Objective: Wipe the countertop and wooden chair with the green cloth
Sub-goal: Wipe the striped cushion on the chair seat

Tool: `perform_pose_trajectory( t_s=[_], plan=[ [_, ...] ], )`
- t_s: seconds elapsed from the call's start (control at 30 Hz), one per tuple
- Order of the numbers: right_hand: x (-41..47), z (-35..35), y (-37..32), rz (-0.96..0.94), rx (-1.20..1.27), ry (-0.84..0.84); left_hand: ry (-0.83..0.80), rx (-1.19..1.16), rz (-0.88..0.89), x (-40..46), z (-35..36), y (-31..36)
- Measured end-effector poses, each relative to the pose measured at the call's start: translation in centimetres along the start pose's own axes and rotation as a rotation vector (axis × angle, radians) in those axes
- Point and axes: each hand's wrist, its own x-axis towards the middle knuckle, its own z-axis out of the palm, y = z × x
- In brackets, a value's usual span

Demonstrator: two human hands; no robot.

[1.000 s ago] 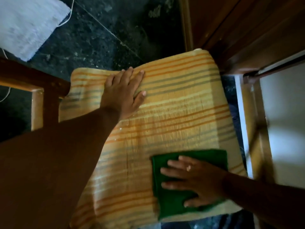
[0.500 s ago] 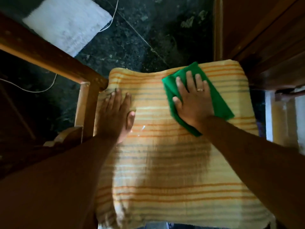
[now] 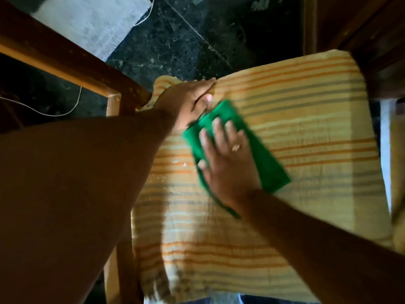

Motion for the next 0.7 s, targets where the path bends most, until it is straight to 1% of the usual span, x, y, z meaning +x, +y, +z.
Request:
perform_pose_trajectory(
  t_s=[0.07, 0.13, 0.2, 0.23, 0.27, 0.3, 0.37, 0.43, 0.5, 0.53, 0.57, 0.63, 0.7],
  plan=[
    [-5.0, 1.0, -5.1, -0.293, 0.099, -0.089, 0.008, -0.013, 0.01, -0.1, 0.0, 0.0],
    [-9.3, 1.2, -8.3, -0.57, 0.139, -0.211, 0.034, -0.011, -0.001, -0.2, 0.0, 0.0],
    [-9.0, 0.9, -7.8, -0.722, 0.157, -0.306, 0.06, -0.012, -0.008, -0.4, 0.2, 0.0],
    [-7.3, 0.6, -6.6, -0.778, 0.133, -0.305, 0.073, -0.016, -0.012, -0.4, 0.3, 0.0],
    [-5.4, 0.3, -5.1, -0.785, 0.09, -0.292, 0.088, -0.018, -0.013, -0.5, 0.5, 0.1],
    [-3.3, -0.2, -3.3, -0.713, 0.05, -0.27, 0.098, -0.016, -0.01, -0.3, 0.6, 0.0],
    [0.1, -0.9, -0.1, -0.478, 0.022, -0.187, 0.086, -0.01, 0.0, 0.1, 0.6, -0.2],
    [0.8, -1.0, -0.1, -0.326, 0.039, -0.162, 0.033, -0.013, 0.0, 0.4, 0.6, -0.5],
    [-0.7, -0.4, -2.7, -0.278, 0.08, -0.133, -0.038, -0.023, -0.004, 0.8, 0.7, -0.7],
    [-1.7, 0.0, -4.2, -0.311, 0.11, -0.135, -0.074, -0.027, -0.01, 1.0, 0.7, -0.9],
    [-2.9, 0.3, -5.7, -0.395, 0.13, -0.164, -0.093, -0.028, -0.013, 1.0, 0.8, -1.0],
    [-5.1, 0.6, -7.9, -0.626, 0.122, -0.267, -0.085, -0.016, -0.019, 1.0, 0.7, -1.0],
    [-5.6, 0.6, -8.5, -0.802, 0.098, -0.354, -0.067, -0.014, -0.026, 0.9, 0.7, -0.9]
  ],
)
